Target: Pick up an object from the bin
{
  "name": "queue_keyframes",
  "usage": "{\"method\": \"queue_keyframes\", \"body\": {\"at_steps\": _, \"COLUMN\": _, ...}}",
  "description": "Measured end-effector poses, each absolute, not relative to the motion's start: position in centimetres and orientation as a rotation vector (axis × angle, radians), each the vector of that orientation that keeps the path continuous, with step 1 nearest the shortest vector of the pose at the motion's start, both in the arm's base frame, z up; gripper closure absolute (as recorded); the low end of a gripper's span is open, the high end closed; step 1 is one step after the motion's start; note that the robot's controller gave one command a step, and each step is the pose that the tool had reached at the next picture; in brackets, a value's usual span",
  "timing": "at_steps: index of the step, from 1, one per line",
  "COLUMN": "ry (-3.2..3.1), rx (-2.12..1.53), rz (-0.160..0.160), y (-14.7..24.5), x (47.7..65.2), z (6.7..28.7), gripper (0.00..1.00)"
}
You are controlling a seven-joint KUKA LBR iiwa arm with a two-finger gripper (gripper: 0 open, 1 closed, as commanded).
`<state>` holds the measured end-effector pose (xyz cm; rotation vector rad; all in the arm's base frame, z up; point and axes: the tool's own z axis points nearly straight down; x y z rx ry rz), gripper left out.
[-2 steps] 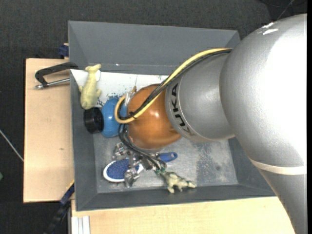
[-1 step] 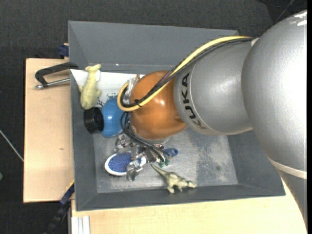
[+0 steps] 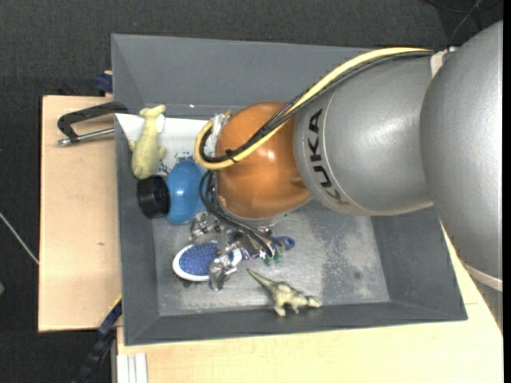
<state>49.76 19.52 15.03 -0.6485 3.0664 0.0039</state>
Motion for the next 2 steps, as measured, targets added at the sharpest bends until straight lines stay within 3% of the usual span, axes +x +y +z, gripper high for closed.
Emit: {"method": "queue_keyframes", "body": {"at_steps": 2, "ry": 3.069, "rx": -0.645, "rz": 0.004, "y": 19.7, "x": 49.9, "z": 16.5, "gripper": 1.00}}
